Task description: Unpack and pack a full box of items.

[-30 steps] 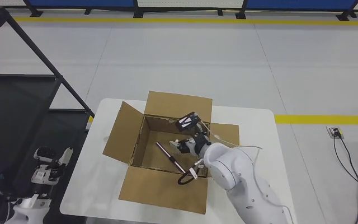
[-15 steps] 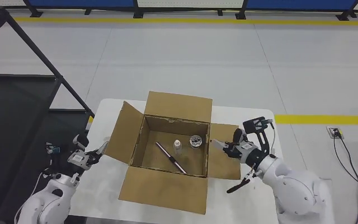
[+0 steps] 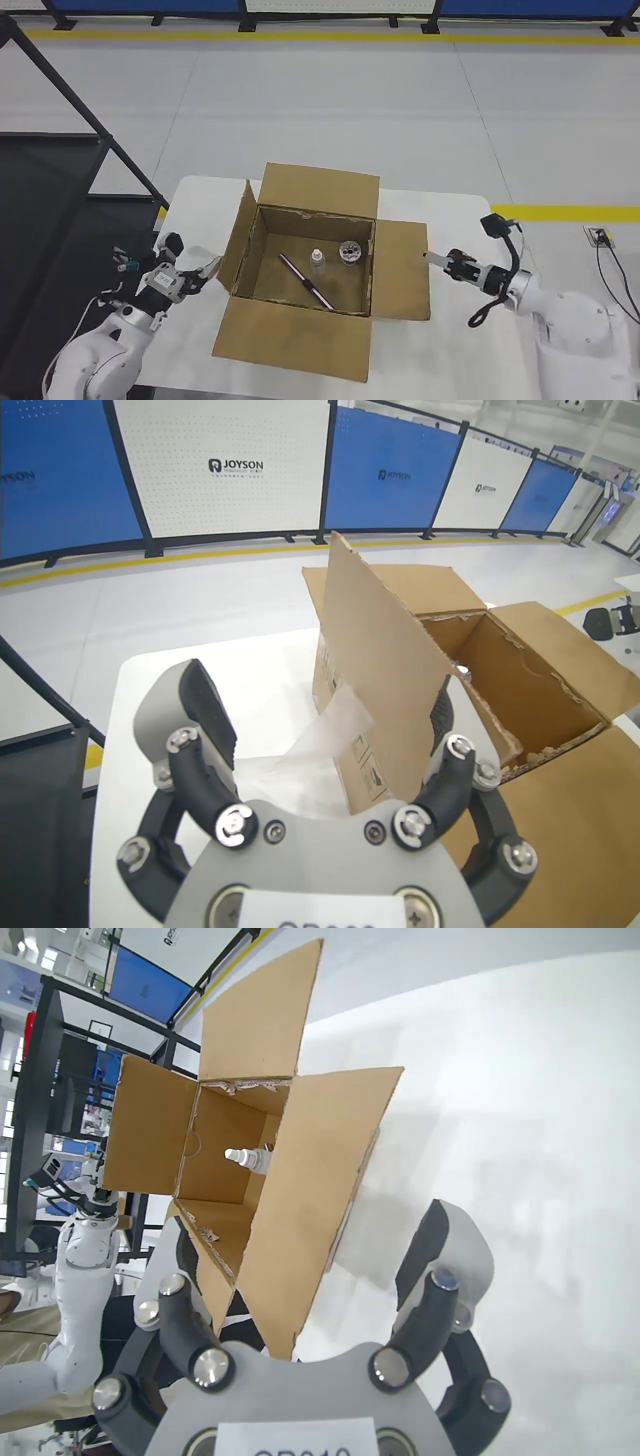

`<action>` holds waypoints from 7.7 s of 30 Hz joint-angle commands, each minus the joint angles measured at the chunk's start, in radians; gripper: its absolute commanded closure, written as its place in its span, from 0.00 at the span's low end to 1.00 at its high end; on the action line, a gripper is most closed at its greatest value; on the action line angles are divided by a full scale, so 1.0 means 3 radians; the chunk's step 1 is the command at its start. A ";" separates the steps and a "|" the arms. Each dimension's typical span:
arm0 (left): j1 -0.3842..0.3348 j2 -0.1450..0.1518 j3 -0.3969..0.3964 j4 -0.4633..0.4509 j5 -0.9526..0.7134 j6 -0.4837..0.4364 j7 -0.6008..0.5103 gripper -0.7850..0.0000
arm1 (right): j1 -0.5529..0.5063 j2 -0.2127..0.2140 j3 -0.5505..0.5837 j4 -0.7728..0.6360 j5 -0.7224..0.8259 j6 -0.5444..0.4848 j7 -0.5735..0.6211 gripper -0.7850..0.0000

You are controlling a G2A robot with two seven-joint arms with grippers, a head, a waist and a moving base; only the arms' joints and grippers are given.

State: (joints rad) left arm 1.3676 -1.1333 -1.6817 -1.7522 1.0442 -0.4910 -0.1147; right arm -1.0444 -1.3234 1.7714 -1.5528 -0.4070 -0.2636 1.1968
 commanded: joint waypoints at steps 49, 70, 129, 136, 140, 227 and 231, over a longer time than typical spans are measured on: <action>-0.0249 -0.0034 0.0748 0.0338 0.0670 0.0447 -0.0149 0.00 | 0.1094 0.0077 -0.2322 0.0856 0.0637 -0.0828 -0.0607 0.00; 0.0221 0.0064 -0.0013 -0.0124 0.0389 -0.0120 0.0290 0.00 | 0.1158 0.0107 -0.2387 0.0846 0.0662 -0.0869 -0.0750 0.00; 0.0242 0.0279 0.0161 -0.0073 0.0081 -0.0190 0.0359 0.00 | 0.2337 -0.0266 -0.2237 0.3674 0.2079 -0.1442 -0.1483 0.00; 0.0071 0.0247 0.0346 -0.0029 0.0079 0.0157 0.0226 0.00 | 0.2374 -0.0224 -0.1998 0.3791 0.2876 -0.1674 -0.0476 0.00; 0.0003 0.0239 0.0413 0.0005 0.0138 0.0206 0.0186 0.00 | 0.2273 -0.0159 -0.1975 0.3491 0.2961 -0.1528 -0.0329 0.00; -0.0420 0.0139 0.0537 0.1562 0.0862 0.0567 0.0658 0.00 | 0.1345 0.0142 -0.2209 0.1800 0.2388 -0.0358 -0.0137 0.00; -0.0607 0.0101 0.0739 0.1702 0.0957 0.0660 0.0639 0.00 | 0.1345 0.0142 -0.2209 0.1800 0.2388 -0.0358 -0.0137 0.00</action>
State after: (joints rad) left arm 1.1977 -1.1001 -1.4738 -1.2503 1.3311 -0.3007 0.0771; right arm -0.6407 -1.2806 1.1088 -1.0128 0.3095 -0.3712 1.1557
